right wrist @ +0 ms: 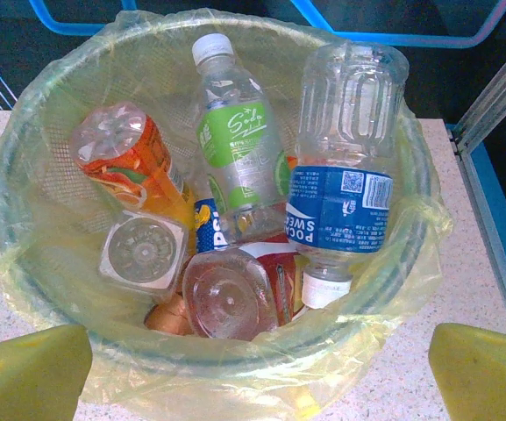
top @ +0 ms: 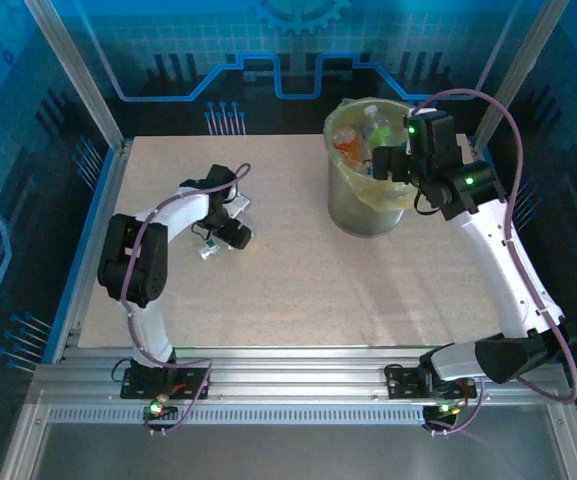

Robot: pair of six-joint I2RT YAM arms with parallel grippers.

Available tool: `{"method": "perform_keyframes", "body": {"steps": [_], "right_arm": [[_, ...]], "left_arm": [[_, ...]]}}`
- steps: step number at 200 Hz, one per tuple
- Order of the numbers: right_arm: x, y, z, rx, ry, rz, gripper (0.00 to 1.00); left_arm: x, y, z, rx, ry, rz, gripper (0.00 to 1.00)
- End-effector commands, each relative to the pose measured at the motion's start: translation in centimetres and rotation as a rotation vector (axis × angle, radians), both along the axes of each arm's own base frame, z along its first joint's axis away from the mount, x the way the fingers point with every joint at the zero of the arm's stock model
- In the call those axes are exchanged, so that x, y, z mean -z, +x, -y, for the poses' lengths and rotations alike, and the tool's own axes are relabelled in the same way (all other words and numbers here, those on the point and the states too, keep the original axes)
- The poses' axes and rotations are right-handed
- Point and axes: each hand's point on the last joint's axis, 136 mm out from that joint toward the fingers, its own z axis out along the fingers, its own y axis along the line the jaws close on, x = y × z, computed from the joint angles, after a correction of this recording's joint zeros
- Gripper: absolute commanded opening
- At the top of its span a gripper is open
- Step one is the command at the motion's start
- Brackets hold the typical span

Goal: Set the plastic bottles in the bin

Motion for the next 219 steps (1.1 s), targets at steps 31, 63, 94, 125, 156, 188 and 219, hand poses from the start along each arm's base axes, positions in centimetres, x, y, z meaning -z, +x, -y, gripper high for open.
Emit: {"method": "perform_keyframes", "body": {"steps": [31,63,94,125,156,188,219], "right_arm": [[-0.2,-0.2,-0.4,0.004,0.013,0.021,1.00],[-0.3,-0.3,-0.4,0.005,0.013,0.024,1.00],[-0.9,-0.8,-0.6,-0.003,0.025,0.042,1.00],[-1.2,-1.4,-0.4,0.003,0.038,0.056,1.00],[-1.1,-1.9,0.0,0.018,0.040,0.067,1.00],[-0.9,-2.0,0.4,0.043,0.030,0.072,1.00],[-0.9,-1.8,0.7,0.058,0.022,0.080,1.00]], "left_arm": [[0.8,0.4,0.3,-0.040,-0.002,-0.031,0.68],[-0.4,0.9,0.7,-0.084,-0.041,0.001,0.57],[-3.8,1.5,2.0,-0.121,-0.133,0.065,0.52],[-10.1,2.2,3.9,-0.182,-0.254,0.179,0.39],[-18.1,2.4,7.0,-0.226,-0.449,0.292,0.40],[-25.7,2.5,10.3,-0.273,-0.691,0.382,0.40],[-32.2,2.4,14.1,-0.278,-0.922,0.447,0.41]]}}
